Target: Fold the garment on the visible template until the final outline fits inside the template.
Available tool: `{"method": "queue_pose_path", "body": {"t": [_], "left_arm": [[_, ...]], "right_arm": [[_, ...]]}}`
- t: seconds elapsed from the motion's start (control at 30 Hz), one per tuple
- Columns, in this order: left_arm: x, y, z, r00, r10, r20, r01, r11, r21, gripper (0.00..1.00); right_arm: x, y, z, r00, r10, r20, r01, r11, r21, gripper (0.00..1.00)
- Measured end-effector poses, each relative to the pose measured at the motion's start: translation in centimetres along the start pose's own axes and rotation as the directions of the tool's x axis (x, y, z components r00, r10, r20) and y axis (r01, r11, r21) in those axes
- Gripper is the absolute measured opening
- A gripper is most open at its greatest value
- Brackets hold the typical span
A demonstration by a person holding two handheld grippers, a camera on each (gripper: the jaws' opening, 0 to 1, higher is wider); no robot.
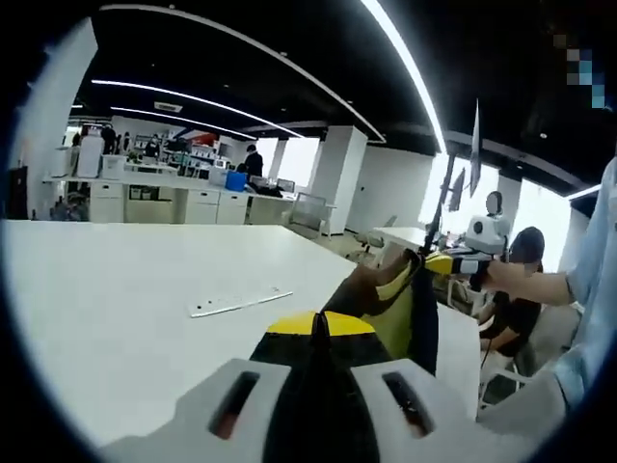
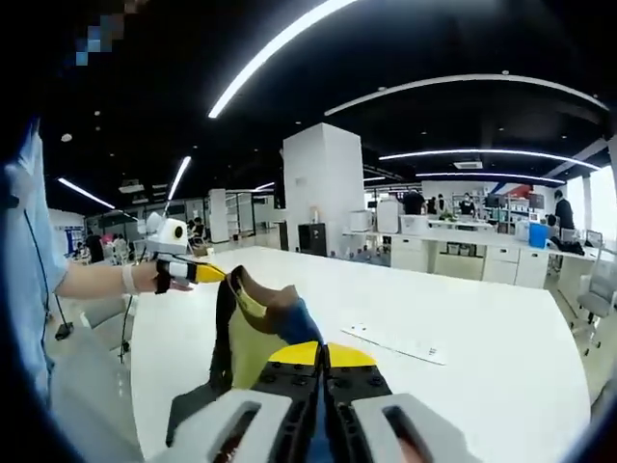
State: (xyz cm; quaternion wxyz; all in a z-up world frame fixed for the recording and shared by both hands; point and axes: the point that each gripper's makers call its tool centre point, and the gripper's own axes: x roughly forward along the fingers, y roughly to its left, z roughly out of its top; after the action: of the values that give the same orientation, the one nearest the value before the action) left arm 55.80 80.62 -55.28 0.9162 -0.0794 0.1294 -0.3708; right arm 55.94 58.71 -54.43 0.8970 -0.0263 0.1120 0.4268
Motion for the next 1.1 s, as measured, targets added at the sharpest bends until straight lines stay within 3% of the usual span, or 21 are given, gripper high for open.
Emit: {"method": "queue_pose_path", "body": {"t": [0.2, 0.33, 0.37, 0.73, 0.87, 1.1], "left_arm": [[2.9, 3.6, -1.0, 0.998, 0.055, -0.042, -0.055, 0.998, 0.001, 0.0], [4.8, 5.3, -1.9, 0.996, 0.058, -0.064, -0.06, 0.998, -0.028, 0.0], [5.6, 6.8, -2.0, 0.995, 0.062, -0.072, -0.064, 0.998, -0.024, 0.0], [9.1, 9.6, -6.3, 0.984, 0.108, -0.14, -0.12, 0.989, -0.082, 0.0], [10.1, 10.6, -7.5, 0.981, 0.123, -0.148, -0.139, 0.986, -0.097, 0.0], [11.6, 12.2, -10.5, 0.96, 0.175, -0.219, -0.194, 0.978, -0.072, 0.0]], "right_arm": [[3.0, -2.7, -1.3, 0.999, -0.012, -0.044, 0.013, 1.0, 0.02, 0.0], [5.0, -5.0, -3.0, 0.996, -0.03, -0.089, 0.032, 0.999, 0.018, 0.0], [5.6, -5.6, -3.6, 0.994, -0.033, -0.1, 0.036, 0.999, 0.022, 0.0], [11.2, -10.7, -9.3, 0.976, -0.062, -0.21, 0.084, 0.992, 0.094, 0.0], [12.8, -11.7, -10.7, 0.967, -0.071, -0.243, 0.099, 0.99, 0.102, 0.0], [14.6, -12.7, -13.9, 0.949, -0.083, -0.303, 0.128, 0.983, 0.131, 0.0]]}}
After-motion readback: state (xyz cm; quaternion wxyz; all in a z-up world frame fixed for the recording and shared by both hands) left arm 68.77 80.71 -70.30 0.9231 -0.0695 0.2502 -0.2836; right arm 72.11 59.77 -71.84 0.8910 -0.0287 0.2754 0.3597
